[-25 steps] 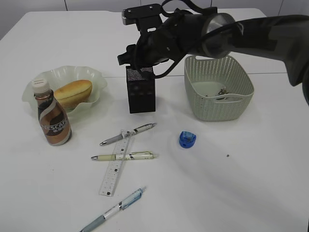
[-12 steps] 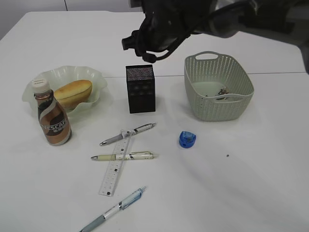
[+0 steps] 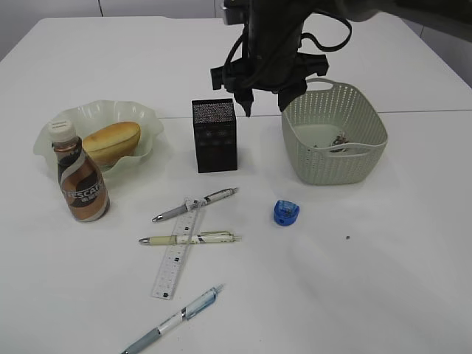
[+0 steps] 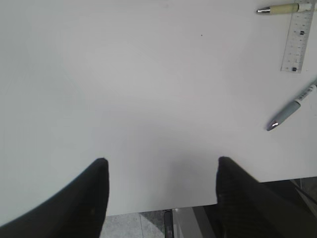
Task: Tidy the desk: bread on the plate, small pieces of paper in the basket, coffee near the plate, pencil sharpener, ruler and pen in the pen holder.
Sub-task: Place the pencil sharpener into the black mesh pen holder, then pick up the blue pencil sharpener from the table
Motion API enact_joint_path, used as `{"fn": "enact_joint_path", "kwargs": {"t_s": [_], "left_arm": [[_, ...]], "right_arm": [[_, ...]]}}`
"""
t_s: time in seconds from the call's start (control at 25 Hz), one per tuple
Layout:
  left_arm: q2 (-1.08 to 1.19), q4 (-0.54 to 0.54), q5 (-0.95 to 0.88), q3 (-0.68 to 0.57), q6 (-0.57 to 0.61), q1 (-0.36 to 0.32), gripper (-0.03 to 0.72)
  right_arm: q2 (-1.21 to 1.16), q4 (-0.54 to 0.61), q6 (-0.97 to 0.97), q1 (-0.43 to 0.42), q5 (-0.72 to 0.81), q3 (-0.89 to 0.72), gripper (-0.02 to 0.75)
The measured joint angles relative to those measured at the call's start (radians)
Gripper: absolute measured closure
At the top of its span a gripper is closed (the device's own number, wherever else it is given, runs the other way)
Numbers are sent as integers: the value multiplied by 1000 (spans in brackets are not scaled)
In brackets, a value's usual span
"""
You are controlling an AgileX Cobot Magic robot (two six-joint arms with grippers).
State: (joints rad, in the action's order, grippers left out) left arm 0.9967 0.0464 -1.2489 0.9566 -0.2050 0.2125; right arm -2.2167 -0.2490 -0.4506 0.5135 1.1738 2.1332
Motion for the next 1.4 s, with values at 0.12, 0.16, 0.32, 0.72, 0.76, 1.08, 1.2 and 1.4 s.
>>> {"fn": "enact_joint_path", "kwargs": {"t_s": [0.12,0.16,0.32,0.72,0.76,1.08,1.2,1.4], "left_arm": [[0,0,0,0,0,0,191],[0,0,0,0,0,0,191],[0,0,0,0,0,0,191],[0,8,0,0,13,0,191],[0,8,0,0,13,0,191],[0,2,0,0,15,0,191],[0,-13,0,0,15,0,192],[0,-24,0,0,15,0,192]], "right_arm": [[0,41,26,0,50,0,326],[0,46,39,0,54,0,327],[5,105,87,0,60,0,330],[107,282,146,0,64,-71,331],[128,283,146,0,64,-96,331],[328,292,101,0,65,-369,331],[366,304,84,0,65,-449,331],[357,239,28,0,65,-512,331]]}}
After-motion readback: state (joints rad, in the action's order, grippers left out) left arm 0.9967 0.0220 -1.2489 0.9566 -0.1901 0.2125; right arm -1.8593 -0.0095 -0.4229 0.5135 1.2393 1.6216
